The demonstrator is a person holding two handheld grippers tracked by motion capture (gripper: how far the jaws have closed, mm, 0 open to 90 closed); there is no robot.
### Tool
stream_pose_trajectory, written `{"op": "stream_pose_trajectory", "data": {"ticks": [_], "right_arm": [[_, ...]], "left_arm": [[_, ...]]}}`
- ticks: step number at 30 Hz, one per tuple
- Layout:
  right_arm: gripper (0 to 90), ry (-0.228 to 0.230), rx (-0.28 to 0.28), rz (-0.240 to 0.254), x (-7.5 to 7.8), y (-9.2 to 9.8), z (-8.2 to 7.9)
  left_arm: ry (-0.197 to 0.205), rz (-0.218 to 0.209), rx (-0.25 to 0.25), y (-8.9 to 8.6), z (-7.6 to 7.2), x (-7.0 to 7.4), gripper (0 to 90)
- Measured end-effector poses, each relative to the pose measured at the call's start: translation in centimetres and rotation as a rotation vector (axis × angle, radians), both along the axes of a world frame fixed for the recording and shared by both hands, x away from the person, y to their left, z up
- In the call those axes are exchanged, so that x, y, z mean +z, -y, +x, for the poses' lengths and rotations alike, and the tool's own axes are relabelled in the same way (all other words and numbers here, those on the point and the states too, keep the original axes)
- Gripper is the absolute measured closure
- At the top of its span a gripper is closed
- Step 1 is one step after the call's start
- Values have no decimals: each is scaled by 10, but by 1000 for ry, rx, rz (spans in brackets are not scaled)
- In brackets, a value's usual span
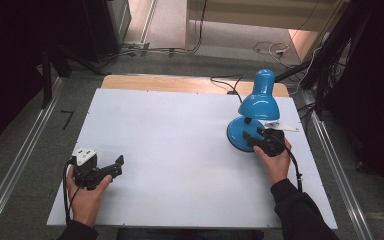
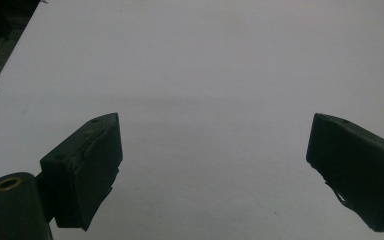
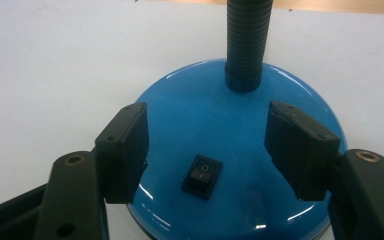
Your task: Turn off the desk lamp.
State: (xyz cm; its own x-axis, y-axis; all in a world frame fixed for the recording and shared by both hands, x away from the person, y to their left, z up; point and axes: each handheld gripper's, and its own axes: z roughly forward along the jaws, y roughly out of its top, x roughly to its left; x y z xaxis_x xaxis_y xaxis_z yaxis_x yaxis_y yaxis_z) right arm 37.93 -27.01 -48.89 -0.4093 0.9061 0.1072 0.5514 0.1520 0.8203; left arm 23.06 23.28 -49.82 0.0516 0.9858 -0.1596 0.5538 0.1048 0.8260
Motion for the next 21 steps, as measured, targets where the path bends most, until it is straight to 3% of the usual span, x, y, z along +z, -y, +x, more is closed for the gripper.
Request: {"op": "stream_pose_trajectory", "data": {"ticks": [21], "right_arm": [[271,22,41,-10,8,-2,-12]], "left_arm": [[1,-5,-2,0,1,0,84]]}}
